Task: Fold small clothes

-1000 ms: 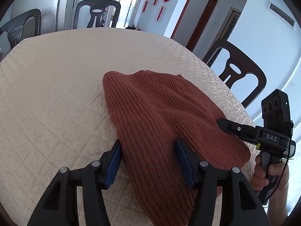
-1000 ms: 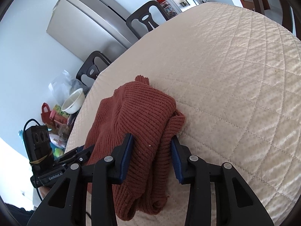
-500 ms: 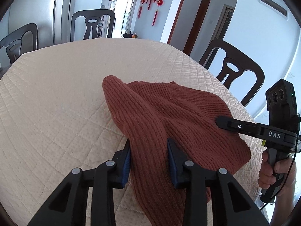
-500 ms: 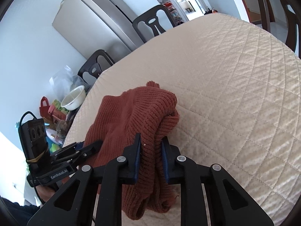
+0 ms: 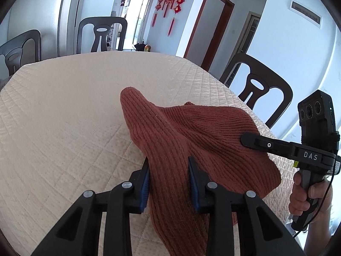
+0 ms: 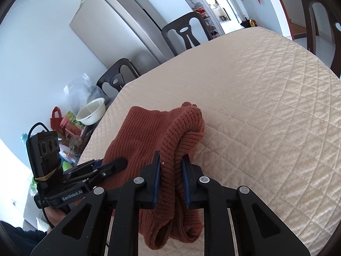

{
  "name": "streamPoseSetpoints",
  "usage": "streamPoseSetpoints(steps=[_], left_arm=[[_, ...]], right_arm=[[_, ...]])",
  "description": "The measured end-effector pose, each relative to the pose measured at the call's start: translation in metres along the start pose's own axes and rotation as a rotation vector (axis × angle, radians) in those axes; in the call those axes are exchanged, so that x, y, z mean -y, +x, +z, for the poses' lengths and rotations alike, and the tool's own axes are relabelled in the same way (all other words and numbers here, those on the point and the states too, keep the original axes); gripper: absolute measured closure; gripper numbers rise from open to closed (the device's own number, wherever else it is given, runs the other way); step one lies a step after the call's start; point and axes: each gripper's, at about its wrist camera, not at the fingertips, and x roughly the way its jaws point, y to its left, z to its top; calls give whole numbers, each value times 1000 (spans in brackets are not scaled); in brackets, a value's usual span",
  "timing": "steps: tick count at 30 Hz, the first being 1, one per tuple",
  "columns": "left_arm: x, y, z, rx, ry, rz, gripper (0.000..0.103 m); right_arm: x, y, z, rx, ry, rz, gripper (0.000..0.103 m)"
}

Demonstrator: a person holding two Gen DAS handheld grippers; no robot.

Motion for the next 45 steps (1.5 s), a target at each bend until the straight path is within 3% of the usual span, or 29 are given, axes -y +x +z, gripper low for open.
streamPoseSetpoints(steps=[11, 22, 26, 32, 35, 41, 45], left_arm=[[-43, -26, 17, 61, -40, 30, 70], [-121, -55, 29, 121, -105, 104, 70], [-150, -56, 35, 108, -138, 128, 70], [-185, -38, 17, 52, -202, 186, 69], [-191, -29, 2, 35, -234, 199, 67], [-190, -54, -11, 80, -252, 201, 65], [-188, -62, 9, 127, -220, 233, 65]], right_arm=[[-35, 35, 21, -4, -50, 98, 86], [-87, 118, 33, -80, -69, 236, 86], [-97, 144, 35, -105, -65, 259, 86], [-83, 179, 29, -176, -34, 209, 85], [-72, 181, 21, -196, -23, 182, 77], [-81, 150, 29, -126, -108, 100, 76], [-99, 154, 45, -93, -167, 80, 76]])
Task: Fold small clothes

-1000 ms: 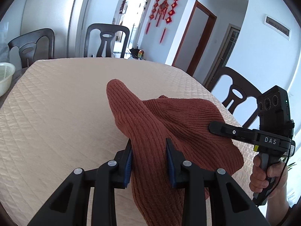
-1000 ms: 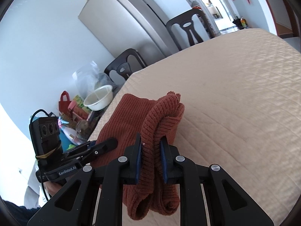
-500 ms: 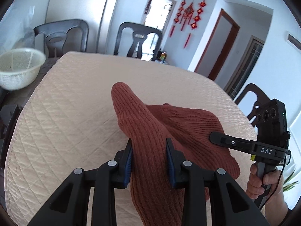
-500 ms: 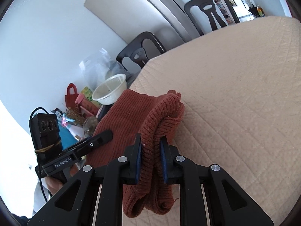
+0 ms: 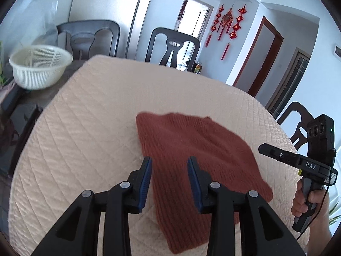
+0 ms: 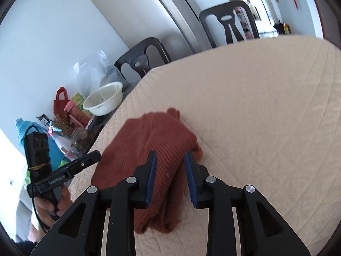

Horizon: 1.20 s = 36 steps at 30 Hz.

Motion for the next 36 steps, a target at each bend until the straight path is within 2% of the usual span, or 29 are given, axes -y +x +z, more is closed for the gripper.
streamPoseSetpoints(steps=[2, 5, 7, 8, 10, 14, 17, 21, 23, 26, 34, 36], left_arm=[[6, 10, 9, -10, 27, 9, 65], [12, 36, 10, -65, 49, 10, 65], [14, 51, 4, -94, 68, 27, 65], [15, 53, 1, -83, 82, 39, 65], [19, 51, -2, -69, 116, 51, 65], [19, 27, -6, -41, 120, 51, 65], [18, -2, -17, -7, 107, 26, 65], [23, -28, -37, 6, 109, 9, 66], [25, -27, -46, -20, 109, -5, 67], [26, -9, -55, -62, 117, 48, 67], [29, -10, -59, -68, 107, 71, 66], [29, -14, -60, -69, 85, 75, 66]], right_arm=[[-3, 16, 6, -30, -10, -6, 76], [2, 44, 4, -98, -28, -72, 85], [11, 47, -1, -90, -7, -59, 88], [14, 46, -2, -87, 4, -55, 89], [16, 42, -3, -89, 0, -62, 89], [5, 20, -6, -72, -34, -86, 87], [-15, -4, -17, -47, -104, -51, 87], [-41, -16, -43, -93, -218, -29, 87], [-43, -10, -53, -123, -254, -45, 87], [-33, 0, -59, -136, -260, -75, 92], [-36, -4, -63, -127, -267, -103, 93], [-39, -11, -65, -121, -269, -123, 90]])
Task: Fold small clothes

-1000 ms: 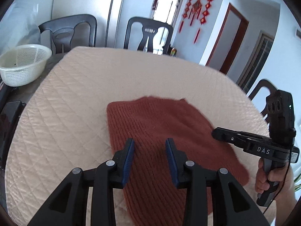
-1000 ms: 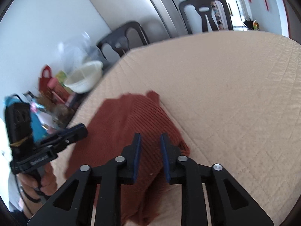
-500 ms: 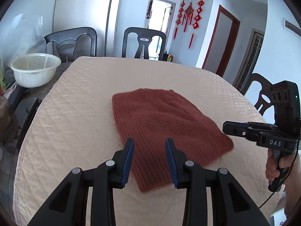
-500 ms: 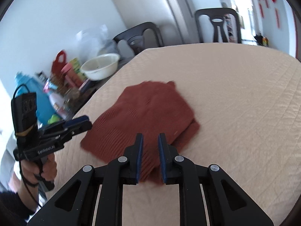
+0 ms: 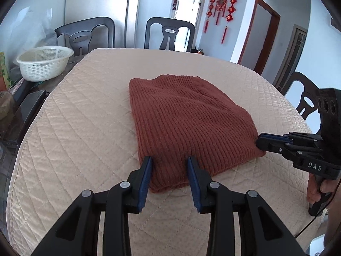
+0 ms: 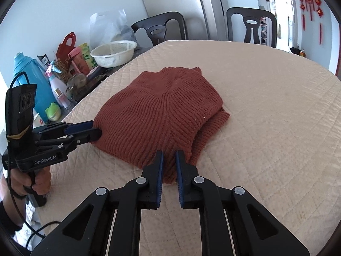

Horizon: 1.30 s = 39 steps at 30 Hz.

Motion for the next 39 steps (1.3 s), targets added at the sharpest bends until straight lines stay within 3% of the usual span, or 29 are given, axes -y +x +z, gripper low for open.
streamPoseSetpoints(steps=[6, 12, 21, 26, 32, 39], left_arm=[[10, -18, 2, 33, -14, 18, 67], [24, 0, 0, -11, 25, 53, 67], [28, -11, -1, 5, 22, 79, 67], [28, -5, -4, -14, 29, 79, 66], [23, -12, -10, -10, 30, 73, 66], [16, -13, -20, -33, 31, 111, 66]], right_arm=[[-10, -17, 1, 48, -33, -21, 90], [-3, 5, -4, -16, -27, -48, 90], [-15, -18, 1, 53, -56, -36, 90], [-9, 4, -4, -18, -48, -70, 90], [-7, -8, -10, -5, -44, -72, 89], [-6, -12, -23, -33, -55, -98, 74]])
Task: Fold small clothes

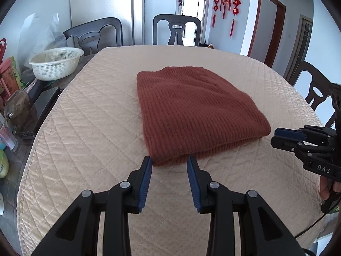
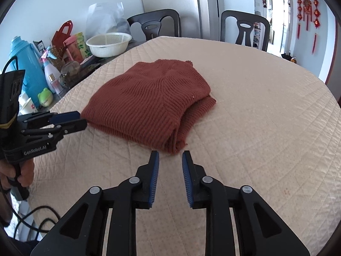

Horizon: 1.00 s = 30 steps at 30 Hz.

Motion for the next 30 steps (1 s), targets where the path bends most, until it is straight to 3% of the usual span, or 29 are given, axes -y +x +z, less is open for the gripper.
streamPoseSetpoints(steps=[3, 11, 18, 25, 27, 30], left_arm=[[-4, 4, -4, -19, -1, 23, 66], [-8, 10, -11, -49, 3, 58, 63], [-9, 10, -13, -51, 13, 69, 60], [-9, 10, -13, -52, 8, 75, 55], [-11, 10, -13, -55, -2, 86, 48], [-14, 10, -13, -56, -19, 76, 47]], right_arm=[[2, 0, -6, -12, 6, -11, 65], [7, 3, -12, -37, 17, -36, 64], [-4, 6, -14, -57, -68, -106, 64], [-2, 6, -15, -55, -64, -103, 63], [-2, 6, -15, -55, -64, -102, 63], [-2, 6, -15, -55, -64, -102, 63]])
